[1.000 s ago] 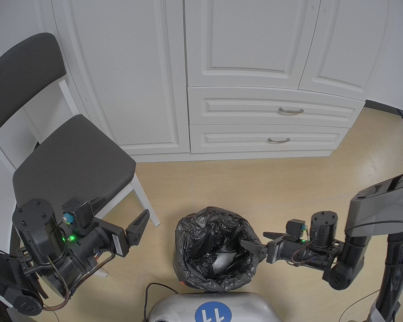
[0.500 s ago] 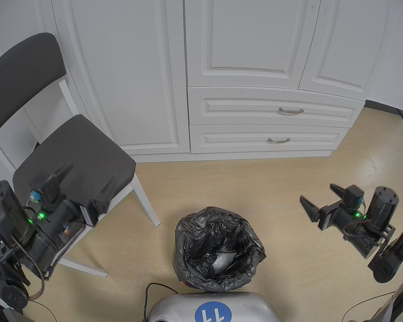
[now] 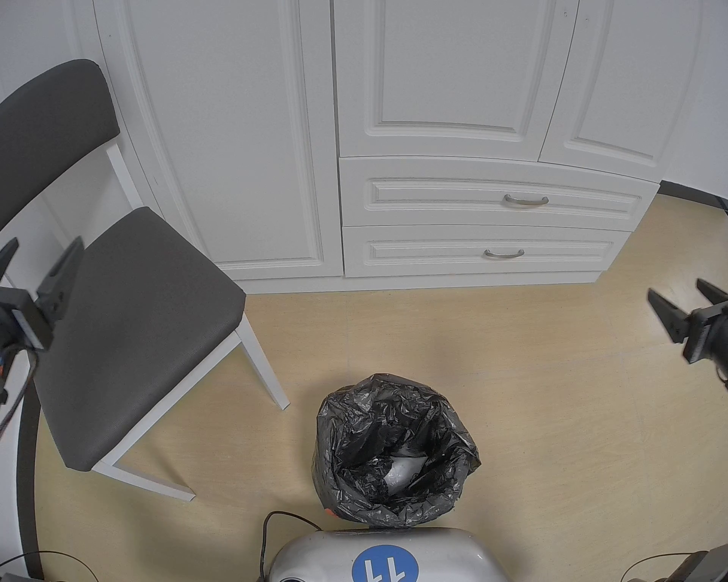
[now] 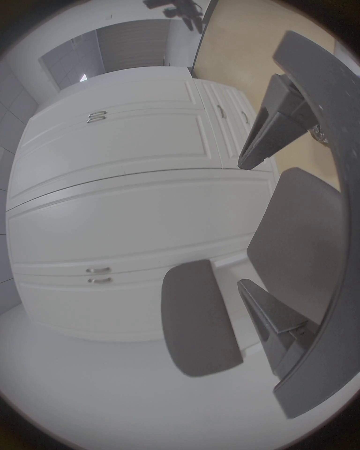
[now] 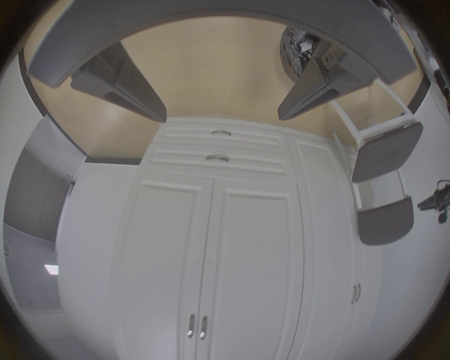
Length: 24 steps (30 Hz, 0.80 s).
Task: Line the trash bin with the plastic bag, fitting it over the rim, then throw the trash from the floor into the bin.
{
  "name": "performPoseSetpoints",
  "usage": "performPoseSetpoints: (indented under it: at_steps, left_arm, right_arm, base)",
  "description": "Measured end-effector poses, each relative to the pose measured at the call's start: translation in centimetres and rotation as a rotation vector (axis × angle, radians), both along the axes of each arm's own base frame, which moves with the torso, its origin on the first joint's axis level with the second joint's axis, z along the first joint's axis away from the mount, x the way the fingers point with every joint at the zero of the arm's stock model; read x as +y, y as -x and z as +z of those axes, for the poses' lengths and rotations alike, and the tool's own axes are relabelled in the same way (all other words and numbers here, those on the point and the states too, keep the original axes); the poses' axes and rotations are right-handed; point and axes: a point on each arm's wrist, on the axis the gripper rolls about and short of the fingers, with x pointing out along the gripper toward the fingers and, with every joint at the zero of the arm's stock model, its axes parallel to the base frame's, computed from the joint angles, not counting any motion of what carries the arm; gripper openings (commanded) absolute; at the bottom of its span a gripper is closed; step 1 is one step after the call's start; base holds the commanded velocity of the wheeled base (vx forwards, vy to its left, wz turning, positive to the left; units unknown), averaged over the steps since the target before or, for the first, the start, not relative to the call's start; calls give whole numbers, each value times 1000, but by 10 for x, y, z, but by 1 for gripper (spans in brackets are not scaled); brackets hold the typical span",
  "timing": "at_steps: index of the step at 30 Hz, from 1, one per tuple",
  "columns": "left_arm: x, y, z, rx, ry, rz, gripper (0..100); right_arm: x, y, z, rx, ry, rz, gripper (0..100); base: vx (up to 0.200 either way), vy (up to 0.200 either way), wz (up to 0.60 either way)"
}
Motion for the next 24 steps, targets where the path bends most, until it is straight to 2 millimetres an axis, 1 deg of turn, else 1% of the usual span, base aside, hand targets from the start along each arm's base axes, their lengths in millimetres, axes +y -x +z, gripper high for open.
performPoseSetpoints:
  at_steps: [3,5,8,11,14,17,20,22,24]
  left_arm:
    - [12,22,6,-29,2,34,100]
    - [19,36,8,-44,1,56,100]
    - [29,61,9,-66,-2,95,100]
    - [36,86,4,-79,-9,133,100]
    - [41,114,-4,-95,-15,175,100]
    - [42,139,-20,-119,-16,226,100]
    - [41,154,-38,-151,-14,272,100]
    - [40,158,-52,-156,-16,295,100]
    - [40,157,-65,-148,-18,308,100]
  right_arm:
    - [-11,32,18,-80,-24,-33,100]
    - [-17,55,26,-136,-40,-54,100]
    - [-25,92,31,-225,-65,-84,100]
    - [-31,128,29,-315,-102,-110,100]
    - [-35,158,20,-394,-160,-126,100]
    - [-36,182,1,-449,-209,-128,100]
    - [-36,193,-26,-462,-234,-130,100]
    - [-35,194,-45,-452,-243,-133,100]
    - [-34,193,-58,-432,-247,-133,100]
  base:
    - [0,0,0]
    - [0,0,0]
    - [0,0,0]
    - [0,0,0]
    - [0,0,0]
    - [0,0,0]
    - [0,0,0]
    - [0,0,0]
    - [0,0,0]
